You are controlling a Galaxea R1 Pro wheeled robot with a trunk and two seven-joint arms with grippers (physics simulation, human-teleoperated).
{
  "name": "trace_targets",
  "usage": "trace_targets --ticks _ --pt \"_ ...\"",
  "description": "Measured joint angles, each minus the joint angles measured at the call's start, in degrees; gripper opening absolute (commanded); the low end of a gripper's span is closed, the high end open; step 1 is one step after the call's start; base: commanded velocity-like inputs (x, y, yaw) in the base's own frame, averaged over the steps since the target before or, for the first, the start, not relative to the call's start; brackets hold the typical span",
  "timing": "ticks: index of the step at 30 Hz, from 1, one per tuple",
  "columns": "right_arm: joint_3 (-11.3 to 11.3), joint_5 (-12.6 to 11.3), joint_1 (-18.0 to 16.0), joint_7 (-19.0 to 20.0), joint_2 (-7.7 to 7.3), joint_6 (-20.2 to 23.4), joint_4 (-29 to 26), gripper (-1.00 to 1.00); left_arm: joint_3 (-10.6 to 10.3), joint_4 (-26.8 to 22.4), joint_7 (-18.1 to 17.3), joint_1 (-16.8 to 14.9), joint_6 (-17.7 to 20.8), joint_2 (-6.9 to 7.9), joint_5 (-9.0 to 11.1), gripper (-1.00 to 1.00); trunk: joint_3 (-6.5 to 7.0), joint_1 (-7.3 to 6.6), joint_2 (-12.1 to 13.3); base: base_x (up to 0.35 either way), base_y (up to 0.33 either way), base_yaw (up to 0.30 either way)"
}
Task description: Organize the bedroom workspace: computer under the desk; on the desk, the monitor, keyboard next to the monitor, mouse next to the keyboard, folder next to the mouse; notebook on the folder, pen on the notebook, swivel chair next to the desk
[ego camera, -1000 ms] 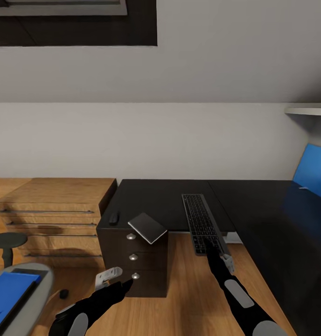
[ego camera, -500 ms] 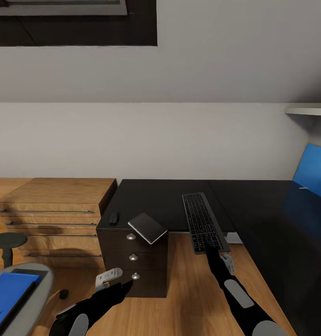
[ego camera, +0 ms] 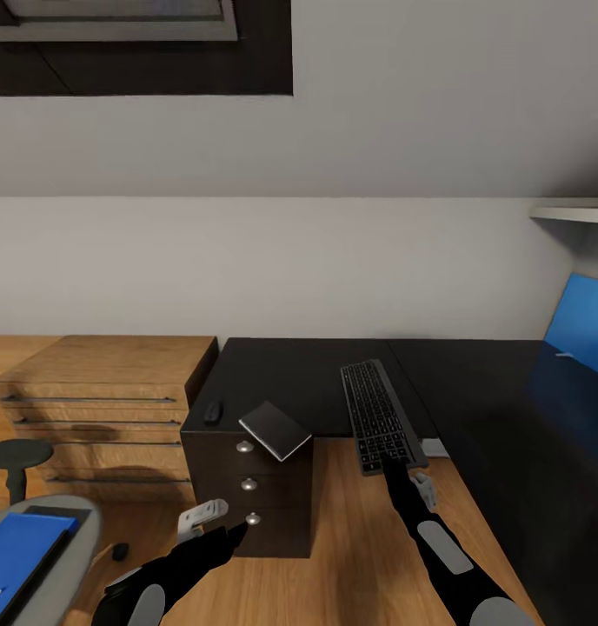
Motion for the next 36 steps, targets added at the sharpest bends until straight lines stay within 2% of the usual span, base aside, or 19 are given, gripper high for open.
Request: trace_targets --ticks 8,19,26,31,32,33,36 --pt "0.02 -0.09 0.00 0.12 0.00 -0.09 -0.17 -1.00 0.05 0.20 0.34 0.00 -0.04 -0.14 0.08 1.00 1.44 -1.76 3.21 0.000 0.000 0.000" --pt "0.22 0.24 0.30 -0.71 -0.17 -0.31 -10.09 -1.00 0.24 1.30 0.45 0.00 -0.11 -0.19 0.09 1.00 3.42 -4.16 7.62 -0.045 0.000 0.000" --pt "0.19 0.24 2.90 -5.01 -0.51 -0.23 -18.56 -1.00 0.26 1.31 0.45 0.00 -0.11 -0.19 0.09 1.00 4.67 -5.68 10.43 -0.296 0.000 0.000" --pt "0.26 0.23 9.59 -19.02 -1.70 -0.06 -34.91 -1.00 0.27 1.38 0.45 0.00 -0.11 -0.19 0.09 1.00 5.57 -6.78 12.44 -0.334 0.000 0.000" --pt "0.29 0.20 12.62 -23.18 -1.91 0.08 -41.26 -1.00 0.27 1.44 0.45 0.01 -0.11 -0.19 0.09 1.00 5.75 -7.00 12.84 -0.305 0.000 0.000" --pt "0.36 0.06 14.11 -24.41 -1.97 0.15 -43.96 -1.00 0.27 1.46 0.46 0.00 -0.10 -0.19 0.09 1.00 5.93 -7.22 13.24 -0.219 0.000 0.000" --pt "0.41 -0.13 16.18 -25.79 -1.99 0.17 -47.62 -1.00 0.30 1.81 0.45 0.00 -0.15 -0.19 0.13 1.00 6.11 -7.47 13.66 -0.120 0.000 0.000"
